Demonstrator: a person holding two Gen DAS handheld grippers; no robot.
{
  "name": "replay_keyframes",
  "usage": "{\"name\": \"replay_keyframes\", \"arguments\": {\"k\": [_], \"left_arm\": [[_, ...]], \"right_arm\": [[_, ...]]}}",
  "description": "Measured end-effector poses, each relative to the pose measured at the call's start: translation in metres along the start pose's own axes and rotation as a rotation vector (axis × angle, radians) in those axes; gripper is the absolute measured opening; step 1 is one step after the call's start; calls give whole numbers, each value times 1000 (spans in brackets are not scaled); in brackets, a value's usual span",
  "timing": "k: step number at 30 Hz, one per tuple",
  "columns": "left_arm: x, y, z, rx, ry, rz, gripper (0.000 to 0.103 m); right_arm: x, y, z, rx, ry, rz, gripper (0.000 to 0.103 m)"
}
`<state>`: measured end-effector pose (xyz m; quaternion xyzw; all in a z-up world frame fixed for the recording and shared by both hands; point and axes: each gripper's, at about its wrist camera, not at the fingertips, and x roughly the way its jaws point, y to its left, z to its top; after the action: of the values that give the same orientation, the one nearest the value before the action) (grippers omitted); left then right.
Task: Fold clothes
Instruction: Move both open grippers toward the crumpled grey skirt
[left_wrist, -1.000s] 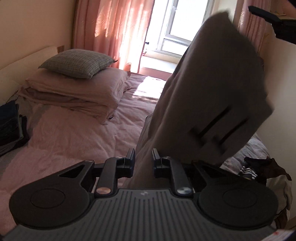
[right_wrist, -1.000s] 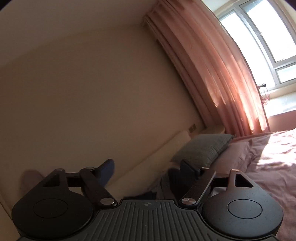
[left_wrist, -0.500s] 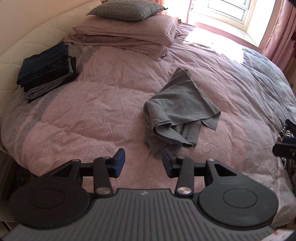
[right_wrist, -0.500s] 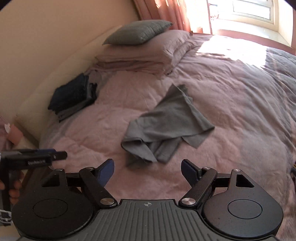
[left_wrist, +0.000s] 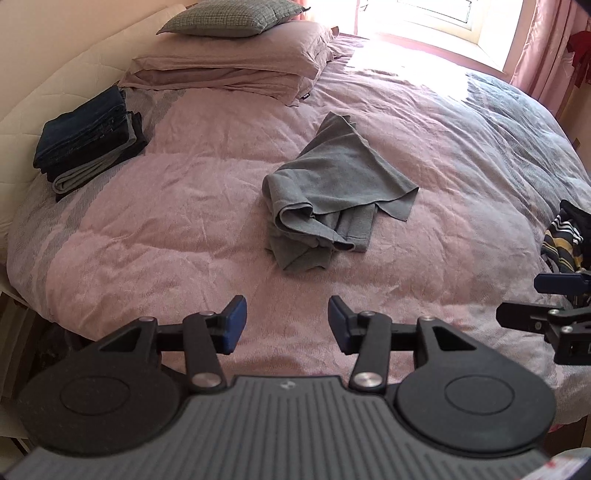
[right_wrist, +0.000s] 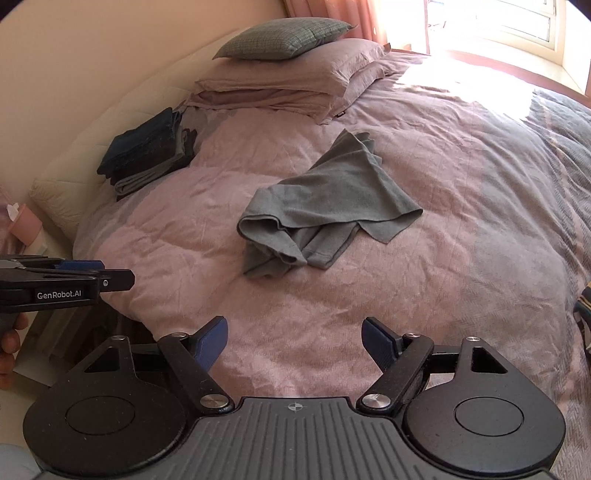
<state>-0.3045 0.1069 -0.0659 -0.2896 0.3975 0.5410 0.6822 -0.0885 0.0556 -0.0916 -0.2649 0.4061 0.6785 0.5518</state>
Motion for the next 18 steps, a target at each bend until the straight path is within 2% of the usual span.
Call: {"name": "replay_keyframes", "arguments": {"k": [11,18], "left_arm": [[-5,-12,8,28,-22,4,46],[14,5,28,57,-11,-2,47]], "right_arm": [[-2,-7,1,13,-19,2,77],[11,-17,13,92,-15,-23,77]]}}
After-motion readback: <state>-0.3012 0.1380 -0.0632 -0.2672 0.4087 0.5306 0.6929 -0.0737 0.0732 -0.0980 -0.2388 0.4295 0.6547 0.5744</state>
